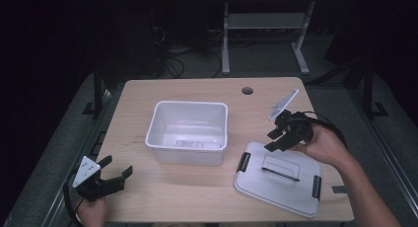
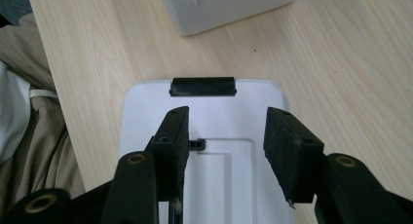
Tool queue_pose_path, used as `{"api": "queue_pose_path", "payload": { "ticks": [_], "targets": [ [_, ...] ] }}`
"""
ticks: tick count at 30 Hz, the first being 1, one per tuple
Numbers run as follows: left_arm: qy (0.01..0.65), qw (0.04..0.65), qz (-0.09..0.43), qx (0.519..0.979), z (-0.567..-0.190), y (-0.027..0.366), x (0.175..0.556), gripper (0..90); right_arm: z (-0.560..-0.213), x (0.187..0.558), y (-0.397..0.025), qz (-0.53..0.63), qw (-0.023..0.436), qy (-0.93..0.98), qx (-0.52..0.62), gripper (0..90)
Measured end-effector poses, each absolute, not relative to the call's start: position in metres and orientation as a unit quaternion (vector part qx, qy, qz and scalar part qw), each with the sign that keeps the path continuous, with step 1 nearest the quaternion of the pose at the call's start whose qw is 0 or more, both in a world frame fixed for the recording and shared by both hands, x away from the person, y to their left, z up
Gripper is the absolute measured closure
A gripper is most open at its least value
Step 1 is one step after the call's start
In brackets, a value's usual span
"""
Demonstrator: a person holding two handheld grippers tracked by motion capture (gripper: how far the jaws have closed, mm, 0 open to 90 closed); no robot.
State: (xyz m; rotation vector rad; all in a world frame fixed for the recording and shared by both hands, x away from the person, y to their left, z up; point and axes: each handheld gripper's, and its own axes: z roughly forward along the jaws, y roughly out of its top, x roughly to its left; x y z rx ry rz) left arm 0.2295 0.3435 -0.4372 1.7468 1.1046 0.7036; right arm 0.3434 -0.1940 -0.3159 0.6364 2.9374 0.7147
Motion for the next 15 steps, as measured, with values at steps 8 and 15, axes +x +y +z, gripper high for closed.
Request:
{"api": "queue_pose_path", "payload": {
  "ticks": [8, 15],
  "targets": [
    [0.449, 0.461, 0.286, 0.710, -0.437, 0.343, 0.230, 13.3, -0.325, 0.337, -0.200, 0.231, 0.027, 0.950, 0.209, 50.3],
    [0.449, 0.460, 0.287, 0.710, -0.437, 0.343, 0.229, 13.3, -0.333, 0.332, -0.205, 0.230, 0.025, 0.950, 0.211, 50.0]
  ]
}}
